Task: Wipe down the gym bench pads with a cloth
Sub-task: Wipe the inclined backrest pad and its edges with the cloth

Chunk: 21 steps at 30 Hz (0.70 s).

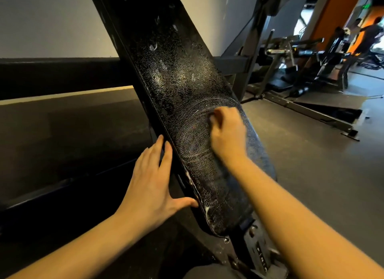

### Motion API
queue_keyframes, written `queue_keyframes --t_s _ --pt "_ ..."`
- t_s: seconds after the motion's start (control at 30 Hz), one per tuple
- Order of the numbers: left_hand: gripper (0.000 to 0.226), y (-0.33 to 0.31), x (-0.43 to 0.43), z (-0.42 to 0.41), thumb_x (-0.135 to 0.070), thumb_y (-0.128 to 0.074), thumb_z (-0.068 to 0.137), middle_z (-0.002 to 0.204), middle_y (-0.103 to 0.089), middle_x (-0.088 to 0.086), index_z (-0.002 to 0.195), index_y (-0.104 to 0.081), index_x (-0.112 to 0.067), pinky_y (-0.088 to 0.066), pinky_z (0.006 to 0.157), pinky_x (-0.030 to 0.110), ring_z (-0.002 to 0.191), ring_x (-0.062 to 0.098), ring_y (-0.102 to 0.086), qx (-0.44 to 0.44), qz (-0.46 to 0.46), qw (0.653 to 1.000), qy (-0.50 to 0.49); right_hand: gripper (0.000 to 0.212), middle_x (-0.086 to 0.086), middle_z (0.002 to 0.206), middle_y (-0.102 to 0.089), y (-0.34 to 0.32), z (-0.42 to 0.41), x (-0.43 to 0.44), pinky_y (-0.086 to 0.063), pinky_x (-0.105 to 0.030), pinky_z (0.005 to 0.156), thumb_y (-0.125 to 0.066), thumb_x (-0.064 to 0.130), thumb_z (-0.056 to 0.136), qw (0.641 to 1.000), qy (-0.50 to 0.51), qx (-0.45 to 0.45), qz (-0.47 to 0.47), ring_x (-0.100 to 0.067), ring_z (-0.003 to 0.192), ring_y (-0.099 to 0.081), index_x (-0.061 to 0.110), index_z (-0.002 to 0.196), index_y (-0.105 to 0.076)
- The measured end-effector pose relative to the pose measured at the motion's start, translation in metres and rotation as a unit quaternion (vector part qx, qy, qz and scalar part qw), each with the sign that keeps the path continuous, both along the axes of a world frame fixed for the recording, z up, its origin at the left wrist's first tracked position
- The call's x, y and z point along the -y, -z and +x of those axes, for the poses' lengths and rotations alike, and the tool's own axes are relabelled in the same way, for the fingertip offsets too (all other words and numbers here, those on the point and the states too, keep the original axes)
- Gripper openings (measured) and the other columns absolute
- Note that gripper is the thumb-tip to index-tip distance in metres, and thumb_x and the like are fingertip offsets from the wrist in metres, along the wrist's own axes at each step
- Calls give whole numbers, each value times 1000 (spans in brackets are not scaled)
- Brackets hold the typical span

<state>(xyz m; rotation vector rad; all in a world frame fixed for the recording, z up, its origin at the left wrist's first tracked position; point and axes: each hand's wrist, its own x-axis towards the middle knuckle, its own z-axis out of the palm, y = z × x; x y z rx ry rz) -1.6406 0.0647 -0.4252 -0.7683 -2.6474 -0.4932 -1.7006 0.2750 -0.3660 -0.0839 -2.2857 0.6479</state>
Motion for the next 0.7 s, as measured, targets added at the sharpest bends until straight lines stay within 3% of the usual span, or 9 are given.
queue_keyframes --t_s 0.1,0.17,0.23,0.33,0.4,0.53,0.6,0.63,0.7 --pt "137 1 2 -2 -96 -44 60 165 -21 22 157 -25 -1 -29 120 56 149 39 -28 -8 -1 1000 4 23 -11 100 -58 23 61 46 -48 -36 79 -58 19 96 976 -209 -11 66 -28 90 -59 5 113 -66" --pt "136 1 3 -2 -97 -44 61 164 -23 23 156 -26 -1 -27 121 53 148 38 -28 -12 -3 1000 9 25 -9 96 -59 41 93 18 -49 -34 76 -58 21 97 957 -261 0 129 -26 85 -59 5 114 -67" --pt "136 0 2 -1 -97 -41 62 166 -19 21 158 -23 -2 -21 122 50 150 37 -24 -4 4 1000 9 21 -3 96 -62 49 95 -29 -52 -38 76 -57 27 97 977 -160 8 141 -24 87 -62 15 110 -67" --pt "137 -2 1 2 -94 -40 59 168 -13 19 160 -19 -4 -18 124 50 152 37 -19 -1 11 1000 10 16 -4 107 -66 35 64 -63 -49 -40 82 -55 29 99 995 63 76 33 -30 101 -64 20 107 -64" --pt "138 -3 2 2 -95 -39 59 168 -11 18 160 -17 -5 -14 125 47 153 36 -17 -2 5 1000 8 15 -5 110 -68 15 38 -51 -45 -35 83 -56 28 99 995 29 98 -14 -28 105 -63 19 108 -65" --pt "139 -3 4 -1 -97 -37 59 168 -10 17 161 -17 -6 -14 126 47 154 35 -17 -1 -6 1000 5 19 2 104 -73 -22 18 -11 -51 -34 95 -61 28 92 965 -218 82 -121 -17 103 -67 23 108 -69" --pt "141 -2 4 -2 -98 -41 57 169 -7 15 161 -14 -7 -15 127 49 155 34 -15 8 -9 1000 6 27 0 109 -67 -23 16 -16 -48 -27 95 -69 33 90 973 -181 81 -116 -18 104 -64 20 114 -68" --pt "141 -1 4 -3 -97 -44 57 169 -5 14 162 -13 -8 -16 127 49 156 34 -14 10 -7 1000 8 34 0 110 -61 -22 18 -21 -45 -21 89 -74 36 89 987 -121 62 -88 -17 102 -60 18 116 -65" --pt "142 0 4 -4 -98 -41 57 170 -4 14 162 -12 -8 -15 127 49 156 34 -12 11 -3 1000 11 37 3 104 -50 -16 29 -27 -40 -23 78 -78 37 86 999 -3 -3 -41 -12 92 -50 17 108 -58"
